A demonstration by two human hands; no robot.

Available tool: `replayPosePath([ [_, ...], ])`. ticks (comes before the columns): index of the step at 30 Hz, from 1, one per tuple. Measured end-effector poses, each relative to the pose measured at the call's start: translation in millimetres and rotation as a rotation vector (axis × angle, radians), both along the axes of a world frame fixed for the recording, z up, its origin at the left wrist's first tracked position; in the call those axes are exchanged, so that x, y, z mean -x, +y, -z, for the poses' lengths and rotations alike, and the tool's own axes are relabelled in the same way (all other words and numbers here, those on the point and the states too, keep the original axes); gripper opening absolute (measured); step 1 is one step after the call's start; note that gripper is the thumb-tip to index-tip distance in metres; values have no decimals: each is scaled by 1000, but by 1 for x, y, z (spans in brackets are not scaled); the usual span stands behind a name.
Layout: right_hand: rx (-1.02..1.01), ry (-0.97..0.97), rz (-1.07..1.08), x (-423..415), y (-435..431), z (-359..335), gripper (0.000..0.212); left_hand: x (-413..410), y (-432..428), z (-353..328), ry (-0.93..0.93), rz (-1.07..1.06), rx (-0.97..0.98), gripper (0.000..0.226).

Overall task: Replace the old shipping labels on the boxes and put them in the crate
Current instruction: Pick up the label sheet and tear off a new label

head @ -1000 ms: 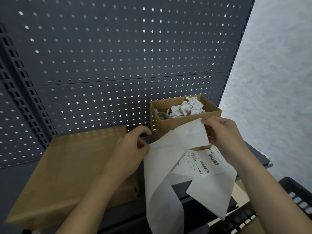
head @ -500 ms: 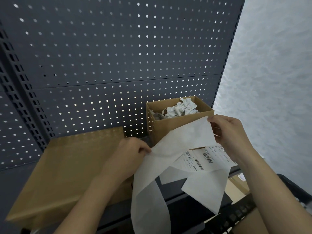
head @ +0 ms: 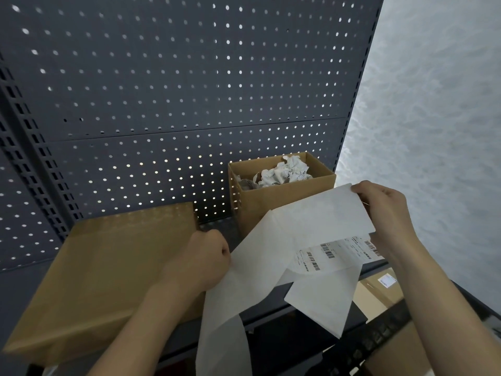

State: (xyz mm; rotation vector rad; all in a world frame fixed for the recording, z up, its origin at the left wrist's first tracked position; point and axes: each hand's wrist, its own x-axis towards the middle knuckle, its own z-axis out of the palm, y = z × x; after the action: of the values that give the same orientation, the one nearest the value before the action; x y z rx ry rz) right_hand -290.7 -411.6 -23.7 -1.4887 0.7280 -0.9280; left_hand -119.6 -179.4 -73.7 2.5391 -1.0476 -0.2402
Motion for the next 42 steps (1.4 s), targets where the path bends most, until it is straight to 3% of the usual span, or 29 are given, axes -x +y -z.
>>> replayPosePath([
  [3,6,6,13,-2,-1,-1,22,1,-1,5,-12,-1,-36,20],
  [15,-27,-106,34,3,-11,-9,21,-2,-7,6,-85,-59,-52,20],
  [24,-9,-311,110,14,-19,-15,27,0,-13,7,-101,-51,-85,23],
  [28,-30,-476,151,16,-20,-27,43,3,-12,5,-75,-30,-106,21],
  [31,16,-455,81,15,-16,-29,42,9,-13,1,-21,44,-89,21],
  [38,83,-393,-103,4,6,-27,28,27,-2,-26,-59,11,230,21],
  [42,177,-325,-260,-6,28,-30,18,40,6,-47,192,-62,542,22],
])
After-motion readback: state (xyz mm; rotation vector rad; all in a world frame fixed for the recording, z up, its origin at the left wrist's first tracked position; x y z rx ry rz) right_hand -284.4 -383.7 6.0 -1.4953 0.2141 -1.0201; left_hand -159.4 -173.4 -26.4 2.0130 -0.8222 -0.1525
